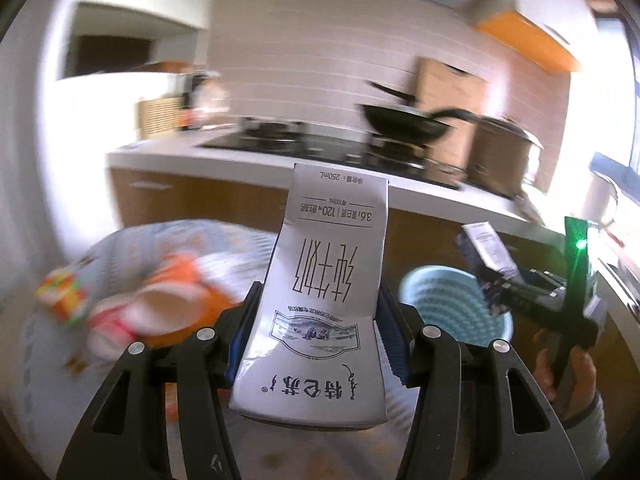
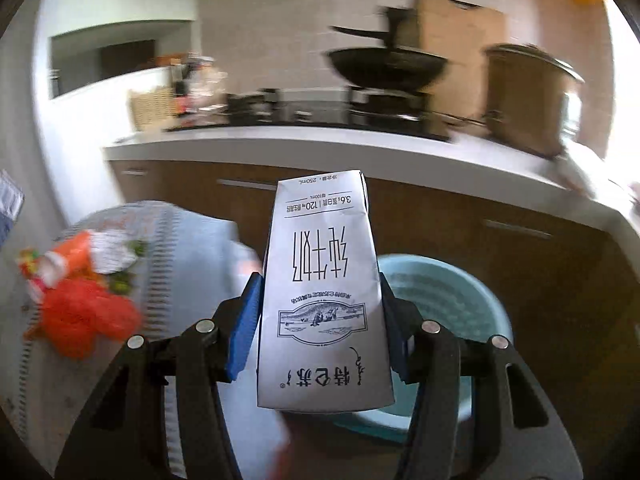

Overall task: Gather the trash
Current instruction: 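Carry both cartons over the blue basket and open both tools to drop them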

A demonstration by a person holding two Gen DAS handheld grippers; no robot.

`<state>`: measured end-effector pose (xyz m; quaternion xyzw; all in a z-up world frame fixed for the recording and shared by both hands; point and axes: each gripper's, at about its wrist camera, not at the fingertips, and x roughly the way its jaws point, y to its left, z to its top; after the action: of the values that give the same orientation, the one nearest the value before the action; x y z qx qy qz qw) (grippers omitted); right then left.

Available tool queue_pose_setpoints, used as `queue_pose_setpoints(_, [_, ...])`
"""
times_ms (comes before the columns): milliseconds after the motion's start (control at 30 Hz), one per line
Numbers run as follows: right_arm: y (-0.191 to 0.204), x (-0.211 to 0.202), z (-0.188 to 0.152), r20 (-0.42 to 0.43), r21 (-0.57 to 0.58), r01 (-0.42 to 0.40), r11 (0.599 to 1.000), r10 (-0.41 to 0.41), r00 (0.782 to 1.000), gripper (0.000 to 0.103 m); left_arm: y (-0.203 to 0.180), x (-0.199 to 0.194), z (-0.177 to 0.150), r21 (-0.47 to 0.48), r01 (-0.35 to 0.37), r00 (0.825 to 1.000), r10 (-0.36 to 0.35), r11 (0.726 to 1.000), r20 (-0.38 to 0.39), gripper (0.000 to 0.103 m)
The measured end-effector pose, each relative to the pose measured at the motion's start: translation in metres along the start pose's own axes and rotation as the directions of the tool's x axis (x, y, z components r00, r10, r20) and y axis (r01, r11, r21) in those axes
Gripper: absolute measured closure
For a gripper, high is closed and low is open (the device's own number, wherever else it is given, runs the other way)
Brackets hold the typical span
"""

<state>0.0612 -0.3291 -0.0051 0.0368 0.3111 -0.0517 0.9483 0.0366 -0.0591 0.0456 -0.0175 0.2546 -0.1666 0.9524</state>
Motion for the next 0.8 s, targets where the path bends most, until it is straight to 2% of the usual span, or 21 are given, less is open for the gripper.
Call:
queue_pose_setpoints(100, [-0.041, 0.008, -0.011, -0.057, 0.078, 0.046, 0.996, -0.041, 0.998, 0.052, -0.044, 0.04, 0.009, 0.042, 0.089, 0.995, -0.086, 0.995, -0.055, 0.051])
queue_pose_setpoints(233, [-0.081, 0.023, -0.032, -0.143, 0.147, 0.086, 0.985, -0.065, 0.987, 0.052, -0.093, 0.106, 0.0, 0.067, 0.181, 0.971, -0.167, 0.981, -0.17, 0.051])
queue_pose_setpoints(333, [-0.098, 0.035, -0.052, -0.194, 0.167, 0.098, 0.981, -0.064, 0.979, 0.052, -0.115, 0.154, -0.012, 0.059, 0.22, 0.943, -0.197, 0.974, -0.27, 0.051])
queue_pose_setpoints(367, [-0.1, 0.039, -0.056, -0.207, 0.169, 0.1, 0.98, -0.064, 0.976, 0.052, -0.124, 0.175, -0.02, 0.058, 0.229, 0.928, -0.2, 0.972, -0.314, 0.051])
queue_pose_setpoints(467, [-0.109, 0.053, -0.071, -0.258, 0.172, 0.113, 0.979, -0.066, 0.964, 0.052, -0.137, 0.205, -0.039, 0.051, 0.236, 0.9, -0.199, 0.97, -0.388, 0.051])
queue_pose_setpoints(533, [-0.114, 0.063, -0.078, -0.293, 0.171, 0.121, 0.978, -0.067, 0.954, 0.052, -0.14, 0.227, -0.055, 0.017, 0.256, 0.862, -0.221, 0.966, -0.457, 0.051])
queue_pose_setpoints(567, [-0.116, 0.066, -0.081, -0.303, 0.171, 0.122, 0.978, -0.066, 0.951, 0.052, -0.143, 0.24, -0.062, -0.006, 0.272, 0.837, -0.24, 0.962, -0.492, 0.051])
queue_pose_setpoints(600, [-0.119, 0.07, -0.082, -0.31, 0.17, 0.122, 0.978, -0.064, 0.949, 0.052, -0.144, 0.249, -0.067, -0.017, 0.281, 0.822, -0.25, 0.96, -0.511, 0.051])
queue_pose_setpoints(733, [-0.119, 0.081, -0.083, -0.333, 0.155, 0.134, 0.979, -0.076, 0.94, 0.051, -0.152, 0.27, -0.08, -0.005, 0.283, 0.795, -0.238, 0.959, -0.558, 0.05])
queue_pose_setpoints(767, [-0.118, 0.081, -0.082, -0.334, 0.143, 0.139, 0.98, -0.084, 0.939, 0.051, -0.155, 0.272, -0.082, 0.005, 0.281, 0.792, -0.229, 0.96, -0.566, 0.05])
queue_pose_setpoints(800, [-0.116, 0.082, -0.081, -0.335, 0.139, 0.142, 0.98, -0.088, 0.938, 0.051, -0.158, 0.273, -0.081, 0.015, 0.271, 0.795, -0.215, 0.962, -0.567, 0.047])
